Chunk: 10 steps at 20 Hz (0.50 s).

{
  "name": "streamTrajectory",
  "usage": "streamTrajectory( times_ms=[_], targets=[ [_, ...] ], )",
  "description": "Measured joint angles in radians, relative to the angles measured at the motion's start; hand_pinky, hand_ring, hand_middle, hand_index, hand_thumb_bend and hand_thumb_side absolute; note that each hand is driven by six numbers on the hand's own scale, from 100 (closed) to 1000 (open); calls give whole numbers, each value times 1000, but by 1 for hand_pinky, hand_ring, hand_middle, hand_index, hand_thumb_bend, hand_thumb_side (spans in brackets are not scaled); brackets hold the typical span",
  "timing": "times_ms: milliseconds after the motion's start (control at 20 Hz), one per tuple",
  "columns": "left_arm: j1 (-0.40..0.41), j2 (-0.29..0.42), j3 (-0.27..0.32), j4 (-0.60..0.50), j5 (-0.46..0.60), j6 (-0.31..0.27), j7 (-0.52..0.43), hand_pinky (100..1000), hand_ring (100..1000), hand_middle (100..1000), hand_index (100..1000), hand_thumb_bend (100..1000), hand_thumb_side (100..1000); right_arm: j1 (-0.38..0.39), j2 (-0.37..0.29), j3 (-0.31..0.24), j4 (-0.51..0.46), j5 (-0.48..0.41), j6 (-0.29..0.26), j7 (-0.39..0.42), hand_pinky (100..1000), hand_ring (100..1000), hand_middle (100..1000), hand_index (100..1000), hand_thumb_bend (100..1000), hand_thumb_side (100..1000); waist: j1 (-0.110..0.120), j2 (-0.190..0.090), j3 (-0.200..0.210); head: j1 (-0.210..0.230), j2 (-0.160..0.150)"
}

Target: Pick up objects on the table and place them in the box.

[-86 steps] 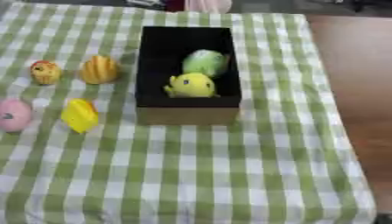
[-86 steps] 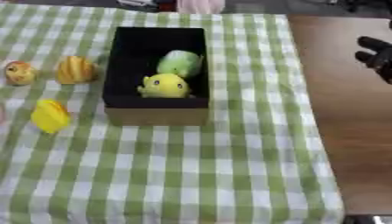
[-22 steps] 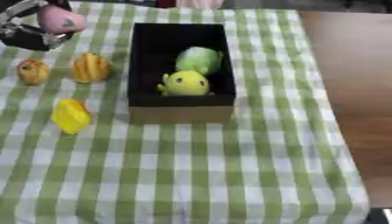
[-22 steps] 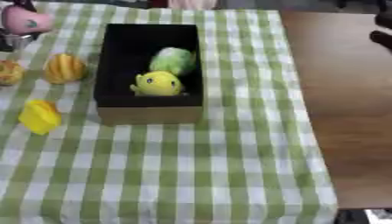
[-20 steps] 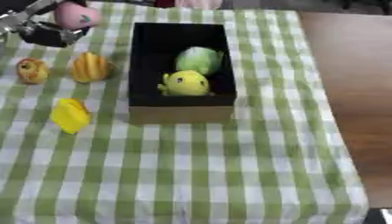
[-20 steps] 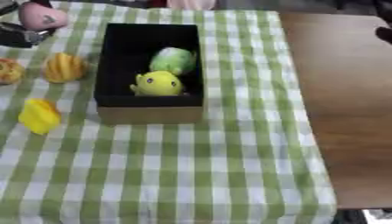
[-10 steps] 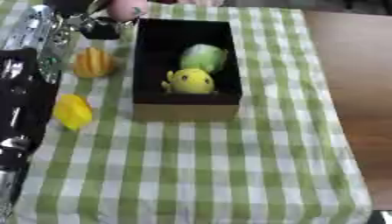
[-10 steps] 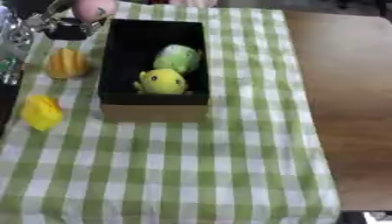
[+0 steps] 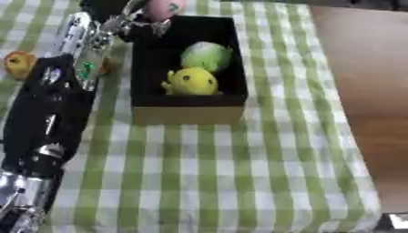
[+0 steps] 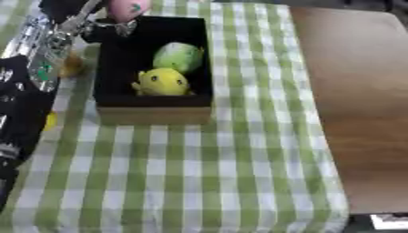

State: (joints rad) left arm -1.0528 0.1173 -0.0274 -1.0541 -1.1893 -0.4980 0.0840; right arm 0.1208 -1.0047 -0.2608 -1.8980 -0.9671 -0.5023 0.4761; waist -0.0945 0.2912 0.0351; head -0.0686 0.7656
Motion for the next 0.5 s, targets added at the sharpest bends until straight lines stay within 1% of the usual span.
streamTrajectory(
  times_ms=[150,200,250,300,350,400,450,500],
  targets=[
    [15,-5,-10,0,18,10,-35,679,505,433,567,100,133,-3,0,3,8,3,6,6,1000,1000,623,993,100,880,3,0,5,-5,0],
    [18,-5,-14,1,18,8,-51,700,531,461,600,100,164,-3,0,4,10,4,8,8,1000,1000,622,993,100,880,4,0,5,-5,0],
    [21,-6,-17,1,15,5,-67,735,583,511,665,102,207,-4,0,5,12,5,9,9,1000,1000,622,993,100,880,4,0,5,-6,0],
    [24,-8,-20,3,8,0,-85,797,682,605,762,158,266,-4,0,6,12,5,11,10,1000,1000,622,993,100,881,4,0,5,-8,0],
    [25,-8,-24,6,-3,-5,-103,851,755,665,806,211,313,-4,0,8,12,5,13,11,1000,1000,622,993,100,881,4,0,6,-9,0],
    [26,-8,-25,6,-17,-11,-120,887,798,713,838,255,358,-4,0,9,12,5,15,12,1000,1000,621,993,100,882,5,0,7,-11,0],
    [27,-8,-25,6,-31,-17,-136,922,836,755,869,328,424,-4,0,9,13,5,16,12,1000,1000,621,993,100,882,5,0,9,-13,0],
    [27,-8,-25,6,-45,-23,-150,952,863,778,891,441,528,-3,0,9,13,5,17,14,1000,1000,621,993,100,882,6,0,10,-14,0]
  ],
)
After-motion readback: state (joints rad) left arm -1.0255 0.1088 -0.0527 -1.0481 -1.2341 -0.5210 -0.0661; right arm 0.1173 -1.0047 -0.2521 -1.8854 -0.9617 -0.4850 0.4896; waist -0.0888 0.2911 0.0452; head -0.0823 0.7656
